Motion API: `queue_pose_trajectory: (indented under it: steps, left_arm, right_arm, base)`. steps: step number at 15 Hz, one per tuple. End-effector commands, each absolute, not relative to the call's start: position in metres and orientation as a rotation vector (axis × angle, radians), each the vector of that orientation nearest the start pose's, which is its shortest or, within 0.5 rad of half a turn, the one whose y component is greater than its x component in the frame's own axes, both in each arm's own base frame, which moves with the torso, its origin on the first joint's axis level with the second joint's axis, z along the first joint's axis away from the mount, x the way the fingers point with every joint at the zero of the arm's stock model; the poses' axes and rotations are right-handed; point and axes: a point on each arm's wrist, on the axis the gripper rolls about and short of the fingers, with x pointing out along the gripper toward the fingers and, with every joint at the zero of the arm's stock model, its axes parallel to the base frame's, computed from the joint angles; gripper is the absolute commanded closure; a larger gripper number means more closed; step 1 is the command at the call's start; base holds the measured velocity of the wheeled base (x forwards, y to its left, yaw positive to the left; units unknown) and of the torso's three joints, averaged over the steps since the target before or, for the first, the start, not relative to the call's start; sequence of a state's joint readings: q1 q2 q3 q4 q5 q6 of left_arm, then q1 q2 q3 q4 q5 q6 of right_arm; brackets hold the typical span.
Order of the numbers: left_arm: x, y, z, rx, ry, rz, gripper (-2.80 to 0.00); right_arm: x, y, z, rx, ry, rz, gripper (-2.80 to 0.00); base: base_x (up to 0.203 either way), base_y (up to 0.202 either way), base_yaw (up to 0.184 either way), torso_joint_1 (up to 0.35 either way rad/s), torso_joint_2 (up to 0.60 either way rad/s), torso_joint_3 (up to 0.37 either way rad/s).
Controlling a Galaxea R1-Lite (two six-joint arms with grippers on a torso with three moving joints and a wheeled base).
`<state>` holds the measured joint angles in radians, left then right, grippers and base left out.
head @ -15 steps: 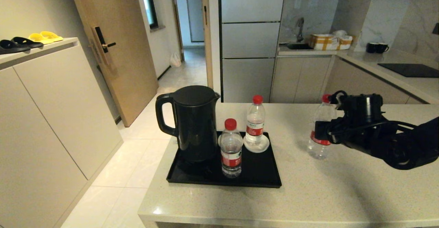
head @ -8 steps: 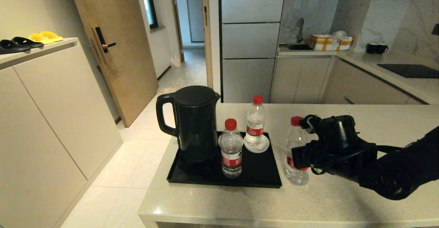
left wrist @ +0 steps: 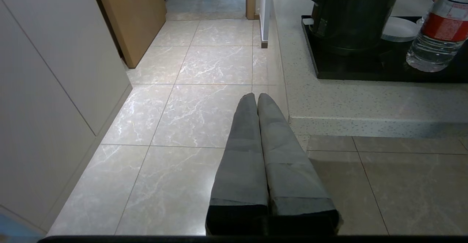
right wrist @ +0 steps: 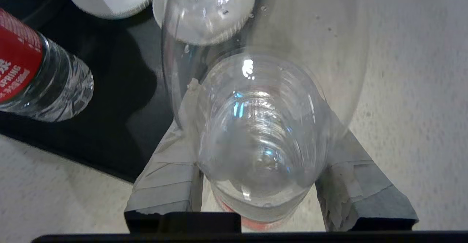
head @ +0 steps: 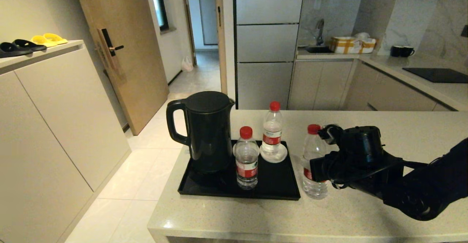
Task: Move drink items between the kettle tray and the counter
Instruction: Place it on the right
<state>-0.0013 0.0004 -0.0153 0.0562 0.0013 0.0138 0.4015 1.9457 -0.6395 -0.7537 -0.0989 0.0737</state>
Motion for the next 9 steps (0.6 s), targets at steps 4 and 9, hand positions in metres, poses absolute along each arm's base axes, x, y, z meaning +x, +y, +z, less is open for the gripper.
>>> queue_pose_trajectory:
  steps: [4,9]
  left_arm:
    - [-0.024,0.0,0.074,0.014,0.042,0.0,0.0]
    - [-0.024,0.0,0.074,0.014,0.043,0.0,0.0]
  right_arm:
    - [0.28,0.116,0.089,-0.051,0.502,0.274,0.0]
    - [0.263,0.104,0.123,-0.034,0.441,0.261,0.0]
  base:
    - [0.0,0.0,0.0,0.0,0.0,0.0]
    - [0.0,0.0,0.0,0.0,0.0,0.0]
